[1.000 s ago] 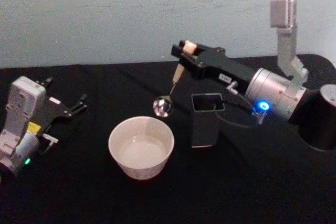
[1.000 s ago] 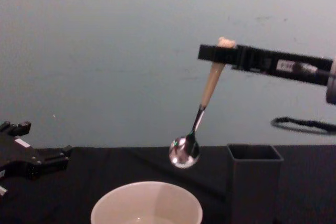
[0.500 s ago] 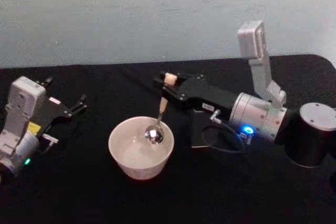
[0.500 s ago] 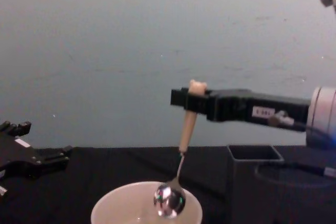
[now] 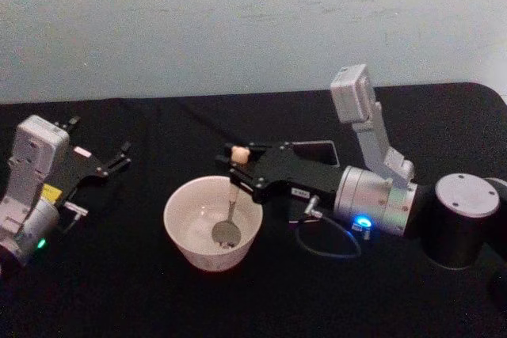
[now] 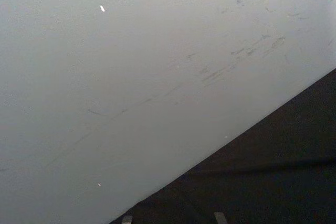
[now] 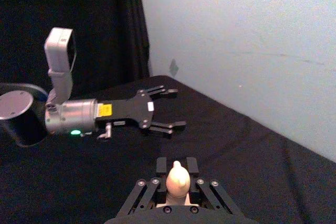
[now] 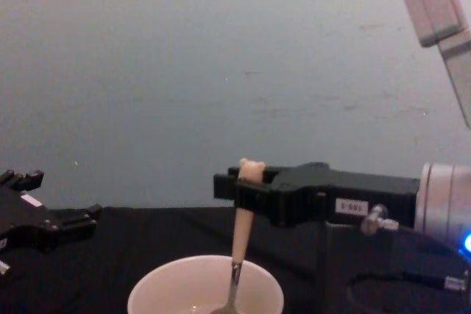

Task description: Pick up the stirring spoon with one hand, stir inside the cup, then place it back in its original position.

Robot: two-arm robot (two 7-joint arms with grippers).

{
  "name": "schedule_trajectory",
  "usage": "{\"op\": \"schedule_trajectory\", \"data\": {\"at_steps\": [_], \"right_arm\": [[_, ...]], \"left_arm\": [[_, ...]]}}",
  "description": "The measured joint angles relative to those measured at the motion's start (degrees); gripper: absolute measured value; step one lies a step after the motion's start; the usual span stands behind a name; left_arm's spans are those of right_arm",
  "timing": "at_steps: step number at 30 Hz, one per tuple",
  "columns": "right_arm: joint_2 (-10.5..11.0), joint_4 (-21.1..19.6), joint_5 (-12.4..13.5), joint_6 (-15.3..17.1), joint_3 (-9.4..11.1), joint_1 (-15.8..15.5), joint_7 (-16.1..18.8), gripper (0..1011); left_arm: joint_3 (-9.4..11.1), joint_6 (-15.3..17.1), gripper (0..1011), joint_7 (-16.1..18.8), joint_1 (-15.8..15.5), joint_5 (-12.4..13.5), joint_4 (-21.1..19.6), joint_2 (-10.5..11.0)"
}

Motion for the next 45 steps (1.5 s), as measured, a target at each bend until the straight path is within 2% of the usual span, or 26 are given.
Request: {"op": "schedule_trajectory", "data": {"at_steps": [10, 25, 29, 36, 42, 45], "right_arm": [[-1.4, 0.3, -1.7, 0.5, -1.6, 0.0, 0.8, 223], [-6.6, 4.8, -5.9, -0.1, -2.9, 2.4, -1.2, 223], [-8.7, 7.2, -7.1, -0.5, -2.3, 3.6, -2.6, 223], [-11.0, 10.4, -8.2, -0.9, -0.7, 4.9, -4.3, 223], [-11.1, 11.2, -9.0, -1.1, 0.7, 5.1, -4.6, 223], [-10.2, 10.9, -9.3, -1.2, 1.6, 4.7, -4.3, 223]], "left_arm": [[0.0, 0.0, 1001, 0.0, 0.0, 0.0, 0.0, 0.0], [0.0, 0.0, 1001, 0.0, 0.0, 0.0, 0.0, 0.0], [0.0, 0.0, 1001, 0.0, 0.0, 0.0, 0.0, 0.0], [0.0, 0.0, 1001, 0.0, 0.0, 0.0, 0.0, 0.0], [0.0, 0.0, 1001, 0.0, 0.0, 0.0, 0.0, 0.0], [0.0, 0.0, 1001, 0.0, 0.0, 0.0, 0.0, 0.0]]}}
